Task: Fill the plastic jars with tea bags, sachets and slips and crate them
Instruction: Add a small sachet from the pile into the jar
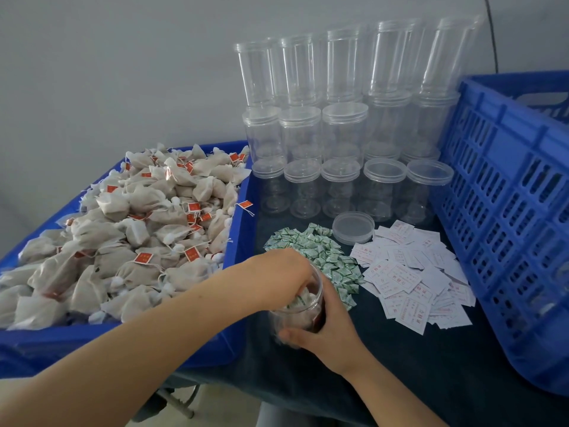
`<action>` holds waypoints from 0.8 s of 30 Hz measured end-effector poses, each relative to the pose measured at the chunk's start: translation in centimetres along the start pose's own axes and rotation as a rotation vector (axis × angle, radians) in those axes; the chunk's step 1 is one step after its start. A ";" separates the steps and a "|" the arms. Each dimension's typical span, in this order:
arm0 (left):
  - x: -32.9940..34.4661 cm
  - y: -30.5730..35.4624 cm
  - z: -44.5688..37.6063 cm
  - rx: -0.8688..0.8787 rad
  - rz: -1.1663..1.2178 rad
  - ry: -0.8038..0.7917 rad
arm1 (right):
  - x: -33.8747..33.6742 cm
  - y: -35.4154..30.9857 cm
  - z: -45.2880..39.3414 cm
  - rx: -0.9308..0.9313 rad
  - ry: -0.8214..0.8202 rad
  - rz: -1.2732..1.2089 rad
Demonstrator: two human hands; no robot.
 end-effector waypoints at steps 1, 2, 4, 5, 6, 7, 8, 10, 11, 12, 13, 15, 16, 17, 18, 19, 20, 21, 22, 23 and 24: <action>0.0 0.1 -0.2 0.000 -0.015 -0.009 | 0.0 -0.1 0.0 -0.008 0.001 0.004; 0.0 0.1 -0.3 -0.002 -0.020 -0.016 | 0.0 -0.1 -0.1 -0.014 0.004 0.009; -0.1 0.2 -0.3 0.001 -0.025 -0.016 | -0.1 -0.3 -0.1 -0.021 0.011 0.020; -0.2 0.2 -0.3 0.002 -0.029 -0.010 | 0.0 -0.3 -0.1 -0.022 0.014 0.022; -0.2 0.1 -0.2 -0.001 -0.032 -0.004 | 0.0 -0.3 -0.1 -0.022 0.015 0.019; -0.3 0.0 -0.1 -0.010 -0.037 0.002 | -0.1 -0.2 -0.1 -0.020 0.016 0.016; -0.3 -0.1 -0.1 -0.020 -0.042 0.006 | -0.1 -0.2 -0.1 -0.018 0.015 0.014; -0.6 -0.3 0.1 -0.030 -0.038 0.010 | -0.1 -0.1 0.0 -0.020 0.009 0.014; -0.8 -0.5 0.3 -0.026 -0.025 0.016 | -0.2 -0.1 0.0 -0.019 0.007 0.015; -1.3 -0.6 0.5 -0.018 -0.004 0.034 | -0.2 0.0 0.0 -0.016 0.007 0.015; -1.9 -0.8 0.6 -0.011 0.026 0.065 | -0.3 0.1 0.1 -0.011 0.010 0.015; -3.2 -1.6 0.9 -0.013 0.121 0.137 | -0.3 -0.1 0.2 -0.014 0.018 0.027; -3.8 -2.2 0.9 -0.021 0.191 0.170 | -0.3 -0.4 0.3 -0.022 0.024 0.042; -4.3 -2.7 0.9 -0.026 0.266 0.203 | -0.4 -0.7 0.5 -0.032 0.032 0.057; -4.7 -3.2 0.7 -0.032 0.333 0.233 | -0.4 -0.9 0.6 -0.041 0.037 0.065; -5.0 -3.6 0.4 -0.037 0.385 0.258 | -0.5 -1.2 0.8 -0.050 0.040 0.071; -5.2 -3.9 -0.1 -0.044 0.425 0.276 | -0.7 -1.5 1.0 -0.063 0.042 0.080; -5.3 -4.2 -0.6 -0.051 0.454 0.291 | -0.9 -1.8 1.3 -0.075 0.043 0.090; -5.3 -4.3 -1.3 -0.058 0.469 0.300 | -1.3 -2.2 1.7 -0.087 0.044 0.101; -5.2 -4.3 -2.0 -0.064 0.473 0.301 | -1.8 -2.5 2.1 -0.096 0.049 0.108; -5.0 -4.2 -2.9 -0.068 0.472 0.292 | -2.4 -2.8 2.5 -0.100 0.059 0.107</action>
Point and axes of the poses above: each hand's wrist, its own z-axis away from the middle knuckle, its own x-axis out of the palm, y = z × x, the point moved 7 cm from there along -z, towards the middle knuckle, and after that the axes turned 11 degrees about -z, right-handed, at the moved point
